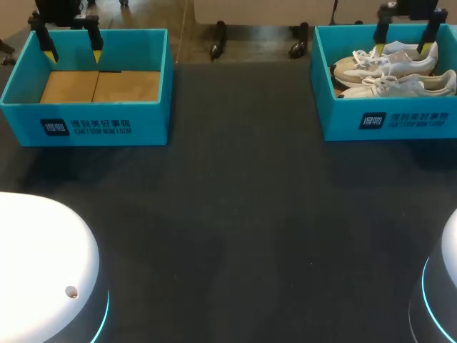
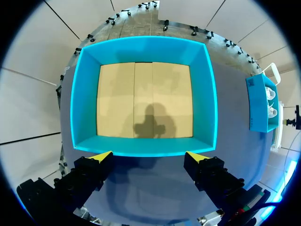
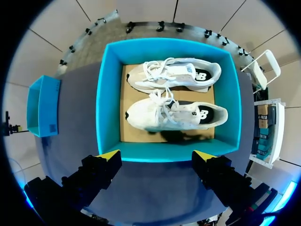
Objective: Take the shoe out of the shoebox, open the shoe tongue, remove and reinsert the insole, then place the shoe into the shoebox
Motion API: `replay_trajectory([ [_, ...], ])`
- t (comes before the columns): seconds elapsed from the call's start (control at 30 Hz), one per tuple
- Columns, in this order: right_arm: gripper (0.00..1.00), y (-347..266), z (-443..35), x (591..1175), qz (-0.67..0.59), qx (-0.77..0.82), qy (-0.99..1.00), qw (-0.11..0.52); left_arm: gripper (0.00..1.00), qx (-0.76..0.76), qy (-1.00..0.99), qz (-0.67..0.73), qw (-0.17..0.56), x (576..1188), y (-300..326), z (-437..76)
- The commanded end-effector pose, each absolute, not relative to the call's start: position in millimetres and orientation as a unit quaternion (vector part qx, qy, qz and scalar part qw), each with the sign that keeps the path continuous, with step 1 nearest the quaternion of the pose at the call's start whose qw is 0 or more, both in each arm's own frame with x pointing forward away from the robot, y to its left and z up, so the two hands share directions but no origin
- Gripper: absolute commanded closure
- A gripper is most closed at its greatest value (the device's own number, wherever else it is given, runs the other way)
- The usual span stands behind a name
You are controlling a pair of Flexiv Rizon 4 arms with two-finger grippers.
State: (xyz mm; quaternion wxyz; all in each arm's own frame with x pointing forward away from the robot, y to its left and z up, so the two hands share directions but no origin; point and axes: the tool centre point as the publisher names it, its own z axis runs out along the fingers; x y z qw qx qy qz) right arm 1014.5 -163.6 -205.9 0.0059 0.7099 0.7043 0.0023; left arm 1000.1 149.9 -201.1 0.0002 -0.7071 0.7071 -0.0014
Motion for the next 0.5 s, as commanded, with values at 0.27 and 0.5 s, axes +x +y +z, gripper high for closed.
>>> replay_trajectory([
  [0.27, 0.00, -196.3, -222.7, 1029.2, 0.002, 0.694, 0.720, 0.005, 0.00, -0.707, 0.707, -0.001, 0.000, 1000.1, 149.9, -200.5],
  [0.5, 0.00, -215.7, -231.4, 1034.3, -0.001, 0.688, 0.725, 0.014, 0.00, -0.707, 0.707, -0.001, 0.000, 1000.1, 149.9, -200.5],
])
